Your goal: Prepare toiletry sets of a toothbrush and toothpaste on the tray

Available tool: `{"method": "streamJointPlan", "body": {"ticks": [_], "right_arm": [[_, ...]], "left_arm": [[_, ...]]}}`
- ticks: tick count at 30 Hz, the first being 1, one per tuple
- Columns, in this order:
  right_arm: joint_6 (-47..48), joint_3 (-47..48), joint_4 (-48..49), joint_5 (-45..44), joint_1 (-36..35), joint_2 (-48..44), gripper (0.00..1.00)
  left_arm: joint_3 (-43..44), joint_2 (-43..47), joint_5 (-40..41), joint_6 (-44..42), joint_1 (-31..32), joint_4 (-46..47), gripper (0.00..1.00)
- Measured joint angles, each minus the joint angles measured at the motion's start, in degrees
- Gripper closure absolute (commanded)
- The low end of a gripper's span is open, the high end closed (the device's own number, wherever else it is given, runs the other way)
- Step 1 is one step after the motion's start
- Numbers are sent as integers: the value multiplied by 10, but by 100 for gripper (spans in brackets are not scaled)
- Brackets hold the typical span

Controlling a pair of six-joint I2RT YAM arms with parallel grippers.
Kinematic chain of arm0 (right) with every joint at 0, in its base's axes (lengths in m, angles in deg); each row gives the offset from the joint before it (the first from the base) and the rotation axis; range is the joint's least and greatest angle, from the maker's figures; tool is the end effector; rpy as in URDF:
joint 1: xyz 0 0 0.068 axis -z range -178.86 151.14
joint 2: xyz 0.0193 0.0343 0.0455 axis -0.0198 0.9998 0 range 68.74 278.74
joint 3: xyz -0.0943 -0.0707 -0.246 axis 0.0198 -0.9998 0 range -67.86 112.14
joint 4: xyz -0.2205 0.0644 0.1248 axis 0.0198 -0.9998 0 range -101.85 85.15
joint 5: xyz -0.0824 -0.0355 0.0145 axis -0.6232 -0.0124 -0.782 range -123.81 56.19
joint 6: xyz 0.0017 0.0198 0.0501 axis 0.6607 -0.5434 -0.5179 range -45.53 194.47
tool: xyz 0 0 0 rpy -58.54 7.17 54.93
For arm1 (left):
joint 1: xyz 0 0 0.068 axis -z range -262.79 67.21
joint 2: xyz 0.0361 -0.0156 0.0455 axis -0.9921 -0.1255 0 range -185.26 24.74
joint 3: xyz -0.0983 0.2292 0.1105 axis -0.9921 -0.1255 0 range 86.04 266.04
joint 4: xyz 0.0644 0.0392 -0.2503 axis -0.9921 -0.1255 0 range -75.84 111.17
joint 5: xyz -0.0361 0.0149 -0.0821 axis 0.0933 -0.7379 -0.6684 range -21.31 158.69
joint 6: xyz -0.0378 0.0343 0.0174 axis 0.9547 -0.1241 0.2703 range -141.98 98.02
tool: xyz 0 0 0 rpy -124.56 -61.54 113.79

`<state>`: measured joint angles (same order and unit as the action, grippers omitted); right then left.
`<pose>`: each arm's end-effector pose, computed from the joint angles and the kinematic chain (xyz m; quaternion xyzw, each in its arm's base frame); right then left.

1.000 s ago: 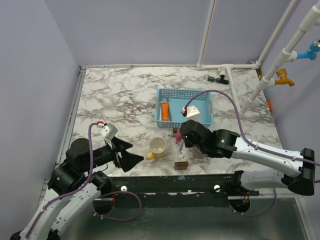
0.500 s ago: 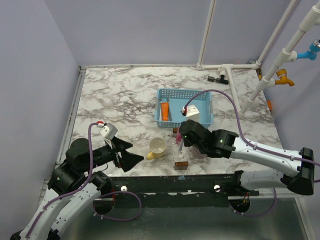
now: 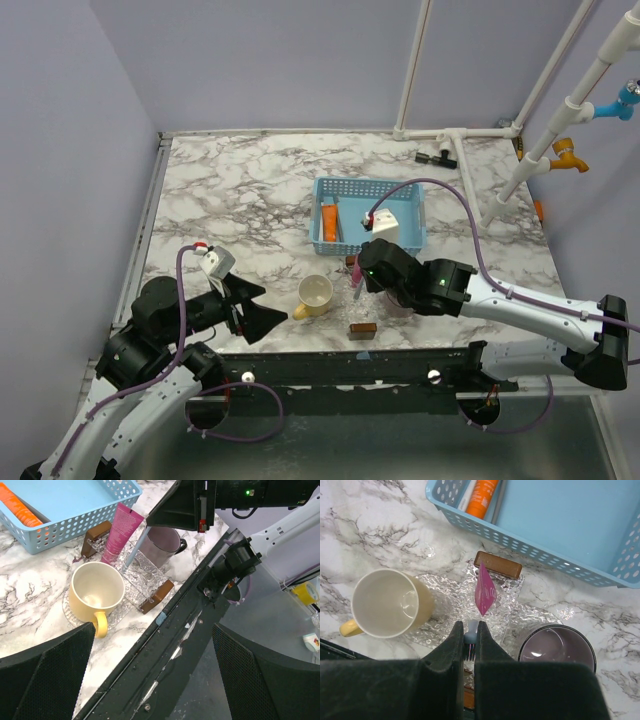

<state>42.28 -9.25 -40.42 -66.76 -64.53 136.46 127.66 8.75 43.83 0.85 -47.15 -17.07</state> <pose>0.1187 0.2153 0.3051 -0.1502 0.8789 0.1065 0.4400 0.0440 -0.0500 0.3231 0.2188 0.7424 -0.4447 0.4508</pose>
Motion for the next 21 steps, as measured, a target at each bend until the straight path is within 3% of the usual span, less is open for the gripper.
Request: {"method": "streamJointPlan", "body": {"ticks": [21], "right_arm": [[0, 1, -2, 0, 0, 6, 100]], "left_arm": [[-2, 0, 0, 0, 0, 0, 1]]}}
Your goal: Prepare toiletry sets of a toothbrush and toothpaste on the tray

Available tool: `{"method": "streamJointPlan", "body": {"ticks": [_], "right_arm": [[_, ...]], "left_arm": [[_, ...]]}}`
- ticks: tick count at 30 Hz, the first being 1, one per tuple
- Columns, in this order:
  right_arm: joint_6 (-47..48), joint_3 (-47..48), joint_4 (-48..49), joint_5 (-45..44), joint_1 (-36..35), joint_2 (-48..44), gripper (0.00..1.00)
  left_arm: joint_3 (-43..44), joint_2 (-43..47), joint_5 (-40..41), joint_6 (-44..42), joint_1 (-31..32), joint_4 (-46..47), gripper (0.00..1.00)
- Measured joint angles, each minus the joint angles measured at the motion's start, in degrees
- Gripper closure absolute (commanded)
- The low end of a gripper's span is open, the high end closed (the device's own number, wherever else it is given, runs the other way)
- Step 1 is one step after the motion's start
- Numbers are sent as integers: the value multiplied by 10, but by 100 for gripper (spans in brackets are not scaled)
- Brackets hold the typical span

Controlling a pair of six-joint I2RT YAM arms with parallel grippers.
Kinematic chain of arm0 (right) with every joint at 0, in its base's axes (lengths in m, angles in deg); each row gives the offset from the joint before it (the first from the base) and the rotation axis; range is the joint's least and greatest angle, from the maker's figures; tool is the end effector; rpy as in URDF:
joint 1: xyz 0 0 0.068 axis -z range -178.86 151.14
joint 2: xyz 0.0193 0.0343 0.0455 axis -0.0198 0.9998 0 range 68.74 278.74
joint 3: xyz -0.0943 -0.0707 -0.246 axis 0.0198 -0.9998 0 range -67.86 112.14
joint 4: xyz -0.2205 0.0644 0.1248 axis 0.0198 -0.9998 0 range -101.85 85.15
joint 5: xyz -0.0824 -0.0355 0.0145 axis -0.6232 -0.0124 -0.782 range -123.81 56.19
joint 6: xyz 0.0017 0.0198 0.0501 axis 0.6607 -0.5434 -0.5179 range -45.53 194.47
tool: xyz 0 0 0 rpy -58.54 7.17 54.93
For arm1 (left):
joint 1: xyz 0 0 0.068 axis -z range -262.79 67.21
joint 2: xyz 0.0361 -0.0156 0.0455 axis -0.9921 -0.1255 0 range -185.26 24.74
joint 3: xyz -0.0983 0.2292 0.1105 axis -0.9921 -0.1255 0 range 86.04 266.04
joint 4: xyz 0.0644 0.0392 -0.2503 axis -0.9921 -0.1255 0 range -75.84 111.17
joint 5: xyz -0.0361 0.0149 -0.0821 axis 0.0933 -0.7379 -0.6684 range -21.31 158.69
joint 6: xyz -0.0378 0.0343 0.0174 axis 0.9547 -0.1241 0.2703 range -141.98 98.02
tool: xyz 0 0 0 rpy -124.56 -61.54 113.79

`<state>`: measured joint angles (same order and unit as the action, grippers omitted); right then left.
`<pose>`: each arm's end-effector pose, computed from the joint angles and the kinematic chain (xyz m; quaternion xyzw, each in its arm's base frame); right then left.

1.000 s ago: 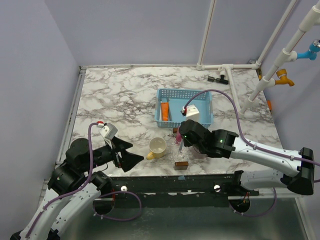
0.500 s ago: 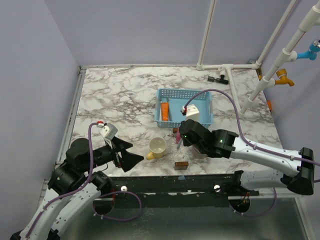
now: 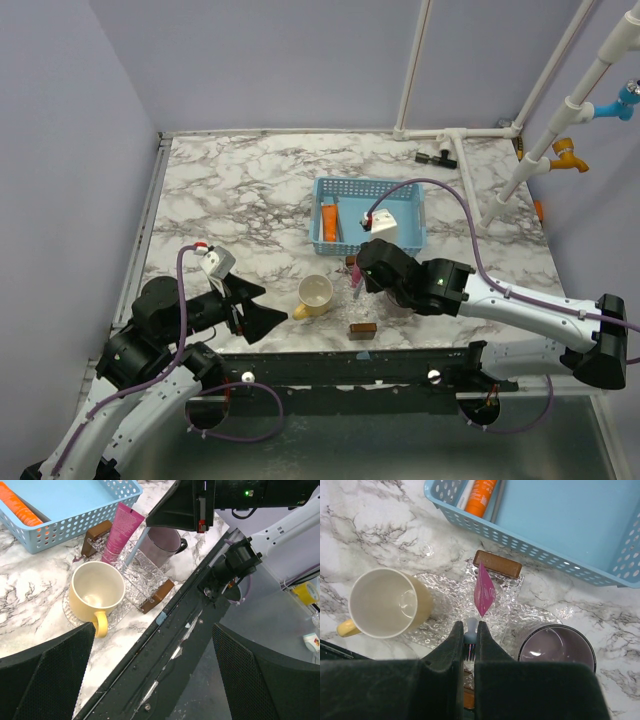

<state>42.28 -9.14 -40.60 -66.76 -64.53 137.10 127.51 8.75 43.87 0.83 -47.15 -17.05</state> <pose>0.1195 0.2171 0.3029 -0.1524 0.8806 0.1019 0.4369 0.0443 -0.0502 0.3224 0.2186 0.7431 -0.4442 0.4502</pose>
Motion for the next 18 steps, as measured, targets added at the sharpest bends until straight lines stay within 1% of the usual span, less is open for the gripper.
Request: {"method": "streamJointPlan", "body": {"ticks": [18], "right_arm": [[-9, 2, -30, 0, 0, -13, 100]], "left_arm": [[0, 0, 0, 0, 0, 0, 1]]}}
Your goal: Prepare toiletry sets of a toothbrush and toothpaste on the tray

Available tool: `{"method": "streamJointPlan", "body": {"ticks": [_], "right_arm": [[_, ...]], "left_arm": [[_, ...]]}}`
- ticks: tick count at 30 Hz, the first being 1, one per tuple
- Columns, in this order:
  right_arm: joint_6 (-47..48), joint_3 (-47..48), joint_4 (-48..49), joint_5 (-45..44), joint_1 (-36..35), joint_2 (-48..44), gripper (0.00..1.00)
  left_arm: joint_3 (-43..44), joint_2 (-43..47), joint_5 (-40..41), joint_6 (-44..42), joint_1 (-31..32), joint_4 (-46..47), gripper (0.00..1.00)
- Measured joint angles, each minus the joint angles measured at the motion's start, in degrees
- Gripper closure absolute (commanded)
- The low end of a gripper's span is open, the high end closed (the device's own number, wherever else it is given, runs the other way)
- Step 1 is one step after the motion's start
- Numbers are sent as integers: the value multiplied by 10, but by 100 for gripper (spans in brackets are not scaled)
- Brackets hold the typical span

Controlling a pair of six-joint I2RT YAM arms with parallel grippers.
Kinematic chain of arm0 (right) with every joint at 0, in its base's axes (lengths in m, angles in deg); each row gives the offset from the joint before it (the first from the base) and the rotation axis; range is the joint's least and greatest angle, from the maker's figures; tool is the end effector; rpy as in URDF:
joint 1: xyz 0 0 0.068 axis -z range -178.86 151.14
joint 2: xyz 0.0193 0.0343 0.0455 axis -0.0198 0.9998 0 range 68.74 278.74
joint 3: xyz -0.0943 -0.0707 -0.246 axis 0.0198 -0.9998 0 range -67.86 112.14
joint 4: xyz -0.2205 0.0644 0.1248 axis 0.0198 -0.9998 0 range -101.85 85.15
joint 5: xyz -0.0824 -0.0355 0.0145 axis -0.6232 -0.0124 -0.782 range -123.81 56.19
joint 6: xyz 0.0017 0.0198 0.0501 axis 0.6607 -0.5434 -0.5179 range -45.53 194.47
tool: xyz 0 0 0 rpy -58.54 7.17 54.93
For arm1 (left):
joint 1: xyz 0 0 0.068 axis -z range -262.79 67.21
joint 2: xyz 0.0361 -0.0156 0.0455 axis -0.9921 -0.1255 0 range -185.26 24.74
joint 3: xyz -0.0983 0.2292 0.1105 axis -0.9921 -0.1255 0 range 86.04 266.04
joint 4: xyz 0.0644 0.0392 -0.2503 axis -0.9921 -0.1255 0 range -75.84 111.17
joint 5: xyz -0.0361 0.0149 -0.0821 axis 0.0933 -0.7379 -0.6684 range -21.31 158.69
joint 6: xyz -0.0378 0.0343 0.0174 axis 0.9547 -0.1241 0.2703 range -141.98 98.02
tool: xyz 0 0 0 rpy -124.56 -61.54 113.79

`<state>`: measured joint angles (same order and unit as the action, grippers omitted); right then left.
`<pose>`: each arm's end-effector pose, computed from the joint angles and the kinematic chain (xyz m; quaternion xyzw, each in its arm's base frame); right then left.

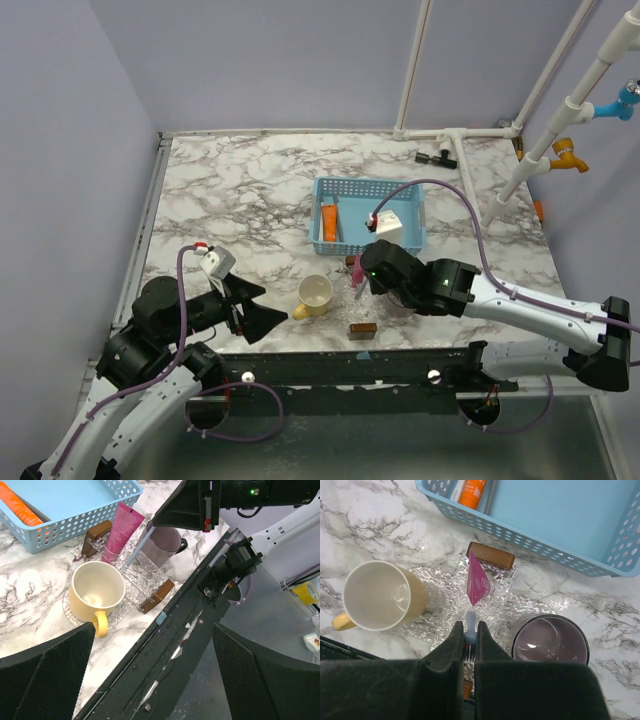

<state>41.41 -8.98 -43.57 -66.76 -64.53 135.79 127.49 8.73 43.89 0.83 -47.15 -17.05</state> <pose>0.1162 0.2098 0.3052 -0.1503 0.8853 0.0955 0.4296 0.0445 -0.0503 0.3223 0.2185 0.7434 -0.4440 0.4500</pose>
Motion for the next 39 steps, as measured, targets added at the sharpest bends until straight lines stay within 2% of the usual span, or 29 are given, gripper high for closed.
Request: {"method": "streamJointPlan", "body": {"ticks": [39], "right_arm": [[-5, 0, 7, 21, 0, -7, 100]], "left_arm": [[0, 0, 0, 0, 0, 0, 1]]}}
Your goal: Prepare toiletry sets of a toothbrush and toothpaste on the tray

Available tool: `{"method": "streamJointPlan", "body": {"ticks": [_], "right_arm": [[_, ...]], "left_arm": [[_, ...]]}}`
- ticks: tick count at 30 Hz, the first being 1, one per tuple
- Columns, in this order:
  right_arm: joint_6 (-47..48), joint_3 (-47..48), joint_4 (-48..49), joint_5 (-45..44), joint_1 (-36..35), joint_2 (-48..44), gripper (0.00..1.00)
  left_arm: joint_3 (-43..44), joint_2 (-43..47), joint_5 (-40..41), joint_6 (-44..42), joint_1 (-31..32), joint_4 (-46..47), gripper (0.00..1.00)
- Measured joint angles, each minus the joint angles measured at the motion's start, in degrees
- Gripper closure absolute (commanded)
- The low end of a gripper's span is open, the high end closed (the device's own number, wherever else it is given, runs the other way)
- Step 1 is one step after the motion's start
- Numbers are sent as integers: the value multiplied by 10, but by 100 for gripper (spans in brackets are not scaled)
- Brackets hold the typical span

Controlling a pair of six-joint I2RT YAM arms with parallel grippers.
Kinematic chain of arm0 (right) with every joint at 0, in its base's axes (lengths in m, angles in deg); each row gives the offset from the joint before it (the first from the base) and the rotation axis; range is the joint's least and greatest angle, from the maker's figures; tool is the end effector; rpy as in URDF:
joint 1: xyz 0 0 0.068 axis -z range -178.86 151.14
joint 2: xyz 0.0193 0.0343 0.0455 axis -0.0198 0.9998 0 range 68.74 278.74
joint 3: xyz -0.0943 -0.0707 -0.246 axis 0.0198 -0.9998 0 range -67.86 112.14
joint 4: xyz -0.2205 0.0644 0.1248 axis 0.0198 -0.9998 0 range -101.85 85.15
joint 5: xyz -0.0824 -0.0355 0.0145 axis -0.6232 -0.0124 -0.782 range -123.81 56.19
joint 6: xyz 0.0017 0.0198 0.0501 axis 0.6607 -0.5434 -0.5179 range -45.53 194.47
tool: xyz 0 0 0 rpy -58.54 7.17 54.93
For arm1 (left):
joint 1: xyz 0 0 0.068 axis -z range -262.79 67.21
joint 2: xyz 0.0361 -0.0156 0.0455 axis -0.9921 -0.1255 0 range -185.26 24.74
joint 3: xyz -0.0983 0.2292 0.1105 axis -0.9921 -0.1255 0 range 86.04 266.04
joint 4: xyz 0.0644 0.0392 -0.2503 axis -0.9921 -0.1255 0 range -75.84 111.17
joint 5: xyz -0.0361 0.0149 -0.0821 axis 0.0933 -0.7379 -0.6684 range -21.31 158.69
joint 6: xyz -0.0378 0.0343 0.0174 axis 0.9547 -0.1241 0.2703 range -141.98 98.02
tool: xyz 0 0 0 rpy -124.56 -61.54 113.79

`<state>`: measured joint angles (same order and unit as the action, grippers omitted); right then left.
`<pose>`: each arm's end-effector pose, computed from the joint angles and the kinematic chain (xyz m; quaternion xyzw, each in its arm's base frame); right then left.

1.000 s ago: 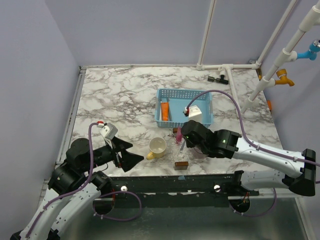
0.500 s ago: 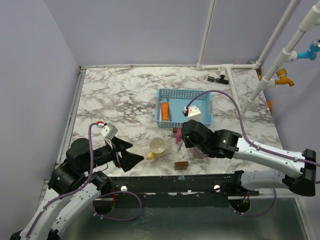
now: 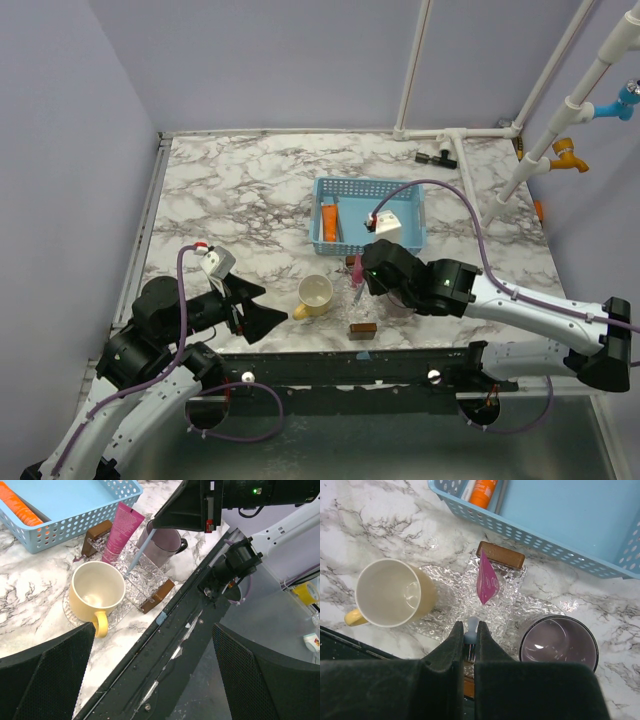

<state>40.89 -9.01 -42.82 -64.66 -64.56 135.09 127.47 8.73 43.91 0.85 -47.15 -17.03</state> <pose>0.1147 0.2094 0.3081 -0.1499 0.8852 0.1189 0.4241 0.0445 -0.0503 0.3222 0.2182 0.7435 -0.4439 0.4500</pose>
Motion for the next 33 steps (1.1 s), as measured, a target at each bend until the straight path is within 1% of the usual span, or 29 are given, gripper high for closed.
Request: {"method": "streamJointPlan", "body": {"ticks": [18, 33], "right_arm": [[-9, 0, -6, -27, 0, 10, 99], [-12, 0, -19, -30, 0, 5, 100]], "left_arm": [[0, 0, 0, 0, 0, 0, 1], [0, 0, 0, 0, 0, 0, 1]]}}
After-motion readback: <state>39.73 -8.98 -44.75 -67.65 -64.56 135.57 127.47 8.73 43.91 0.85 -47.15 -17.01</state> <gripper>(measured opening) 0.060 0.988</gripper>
